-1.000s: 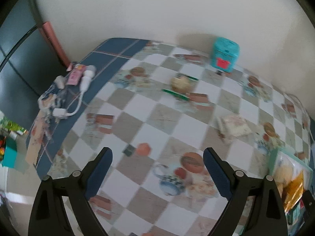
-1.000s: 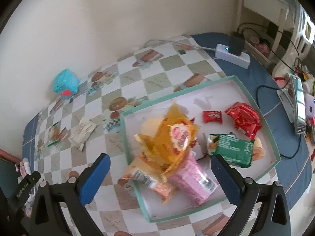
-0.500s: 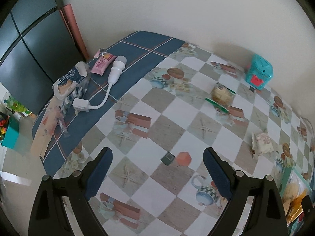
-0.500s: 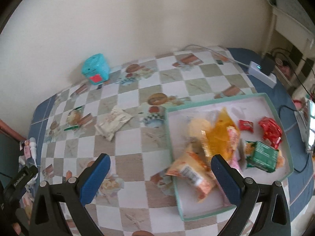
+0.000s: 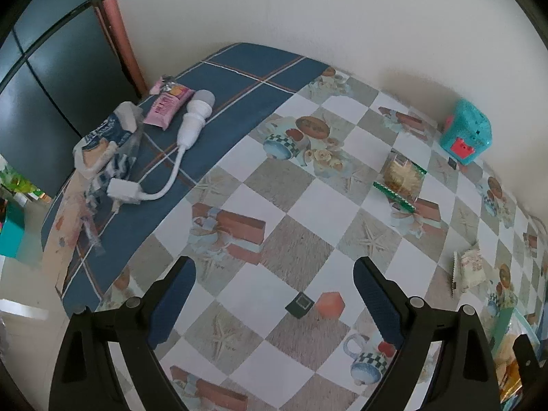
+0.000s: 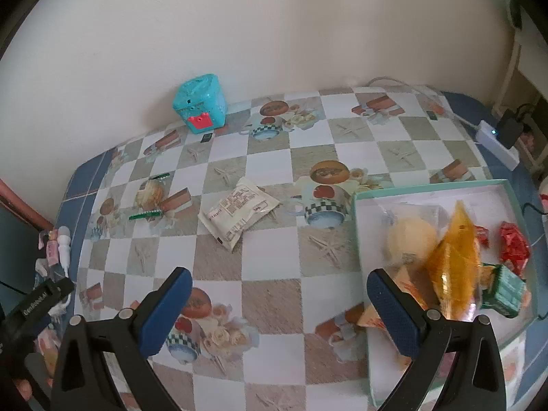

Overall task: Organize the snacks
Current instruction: 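Withdraw both open tools and move them over the last snacks, then grasp the round cracker pack with the left tool while the right tool grasps the white wrapped pastry, then carry the cracker pack with the left tool into the tray while the right tool carries the white pastry there, then open both tools to release the packs into the tray and withdraw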

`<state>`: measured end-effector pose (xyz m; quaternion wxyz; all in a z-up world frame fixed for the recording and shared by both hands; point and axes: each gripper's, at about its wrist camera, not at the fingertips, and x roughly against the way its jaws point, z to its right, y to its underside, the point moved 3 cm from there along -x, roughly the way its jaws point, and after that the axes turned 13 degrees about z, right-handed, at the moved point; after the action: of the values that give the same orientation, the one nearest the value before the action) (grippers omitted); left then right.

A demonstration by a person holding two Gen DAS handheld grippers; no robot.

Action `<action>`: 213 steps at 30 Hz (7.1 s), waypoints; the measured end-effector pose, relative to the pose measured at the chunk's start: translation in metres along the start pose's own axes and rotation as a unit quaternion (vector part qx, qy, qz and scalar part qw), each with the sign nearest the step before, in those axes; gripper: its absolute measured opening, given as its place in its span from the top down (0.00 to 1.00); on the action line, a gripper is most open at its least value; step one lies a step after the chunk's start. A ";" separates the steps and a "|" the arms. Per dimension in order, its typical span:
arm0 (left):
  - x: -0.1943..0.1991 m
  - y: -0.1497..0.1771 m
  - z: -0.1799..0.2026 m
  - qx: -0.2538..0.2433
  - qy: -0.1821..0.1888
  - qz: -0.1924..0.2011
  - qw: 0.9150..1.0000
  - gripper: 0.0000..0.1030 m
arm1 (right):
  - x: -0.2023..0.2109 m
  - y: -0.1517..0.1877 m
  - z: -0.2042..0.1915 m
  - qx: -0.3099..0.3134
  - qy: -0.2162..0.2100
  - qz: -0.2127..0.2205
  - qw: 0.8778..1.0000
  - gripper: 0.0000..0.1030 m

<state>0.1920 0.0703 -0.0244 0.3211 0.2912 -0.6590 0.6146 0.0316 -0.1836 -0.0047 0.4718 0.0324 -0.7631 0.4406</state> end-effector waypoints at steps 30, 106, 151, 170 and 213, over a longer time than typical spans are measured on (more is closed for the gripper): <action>-0.129 -0.060 0.142 -0.143 0.141 -0.024 0.979 0.09 | -0.152 -0.025 -0.035 -0.069 0.010 -0.112 0.991 0.00; 0.103 0.088 0.071 -0.036 0.087 0.017 0.995 0.50 | 0.044 0.057 0.002 0.011 -0.027 -0.025 0.999 0.47; 0.051 0.094 0.092 0.004 0.079 -0.050 0.996 0.50 | -0.010 0.055 0.055 -0.057 -0.024 -0.101 0.993 0.43; 0.033 0.089 0.088 0.022 0.098 -0.072 0.992 0.50 | -0.055 0.079 0.024 0.016 0.033 -0.126 0.991 0.46; 0.144 0.222 0.310 -0.272 0.308 -0.026 0.911 0.49 | 0.030 0.057 0.275 -0.223 0.098 -0.055 0.968 0.46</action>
<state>-0.0909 -0.2204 -0.0619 0.5904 0.0059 -0.6614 0.4625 -0.2017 -0.3310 -0.0650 0.5635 -0.0746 -0.7888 0.2339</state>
